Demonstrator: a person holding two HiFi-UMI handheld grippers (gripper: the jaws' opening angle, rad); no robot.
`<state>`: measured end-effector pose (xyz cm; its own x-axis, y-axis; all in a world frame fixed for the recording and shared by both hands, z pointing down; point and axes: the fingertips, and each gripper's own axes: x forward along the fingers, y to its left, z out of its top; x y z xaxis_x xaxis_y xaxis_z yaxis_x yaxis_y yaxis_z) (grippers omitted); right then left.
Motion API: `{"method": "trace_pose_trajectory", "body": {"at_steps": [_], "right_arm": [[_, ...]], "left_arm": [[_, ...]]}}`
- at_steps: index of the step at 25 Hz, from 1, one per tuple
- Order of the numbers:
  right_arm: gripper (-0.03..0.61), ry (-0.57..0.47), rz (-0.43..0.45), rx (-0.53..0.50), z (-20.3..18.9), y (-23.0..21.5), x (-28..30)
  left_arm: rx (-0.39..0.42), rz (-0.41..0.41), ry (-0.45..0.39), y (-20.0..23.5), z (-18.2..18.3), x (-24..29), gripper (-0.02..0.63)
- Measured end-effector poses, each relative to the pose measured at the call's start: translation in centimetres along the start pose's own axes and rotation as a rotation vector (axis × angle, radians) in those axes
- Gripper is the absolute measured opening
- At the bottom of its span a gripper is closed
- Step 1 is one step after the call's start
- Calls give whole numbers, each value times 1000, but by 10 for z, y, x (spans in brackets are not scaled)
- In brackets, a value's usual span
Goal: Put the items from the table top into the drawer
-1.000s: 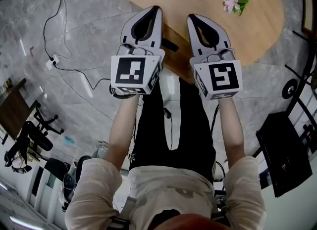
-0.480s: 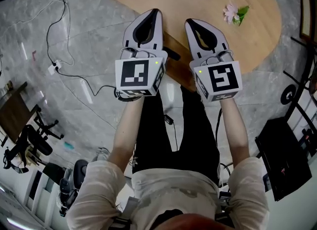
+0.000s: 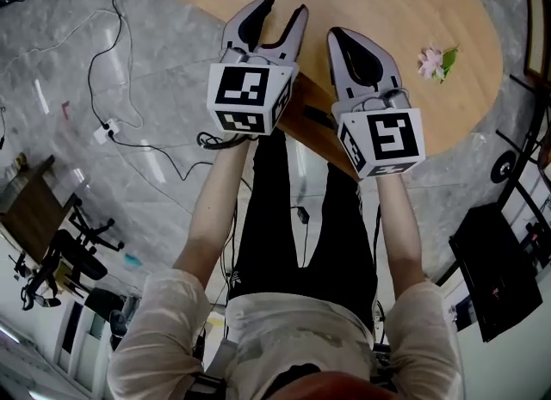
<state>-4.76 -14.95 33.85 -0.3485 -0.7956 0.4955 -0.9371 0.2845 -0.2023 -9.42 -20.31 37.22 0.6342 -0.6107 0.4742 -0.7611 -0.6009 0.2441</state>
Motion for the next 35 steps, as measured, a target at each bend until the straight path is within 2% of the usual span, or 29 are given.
{"method": "trace_pose_trajectory", "body": {"at_steps": [2,5,8,10,14,19,23,27,31,35], "right_arm": [[5,-2,1,-4,9,3,20],[5,1,0,6,16,6,39],[5,14,1,18,15,5,53],[5,28,2,14,13,2,61],[5,57,-3,8,7,-2,65],[5,76,-15,13,4,-7,68],[5,79,-29,16,4,-14,69],[5,68,-41,34,6,-17,71],[5,66,-36,36,7,-15,71],[5,70,-20,22,7,-14,66]], "left_arm": [[7,-2,13,25,8,27,218],[16,46,49,62,7,67,259],[44,99,99,91,-2,101,267],[78,105,135,101,-7,119,281],[141,83,179,103,-13,141,310],[177,83,176,109,-13,159,310],[201,73,221,113,-21,171,310],[265,79,248,113,-26,173,310],[274,76,253,111,-26,173,308],[277,68,261,110,-25,171,281]]}}
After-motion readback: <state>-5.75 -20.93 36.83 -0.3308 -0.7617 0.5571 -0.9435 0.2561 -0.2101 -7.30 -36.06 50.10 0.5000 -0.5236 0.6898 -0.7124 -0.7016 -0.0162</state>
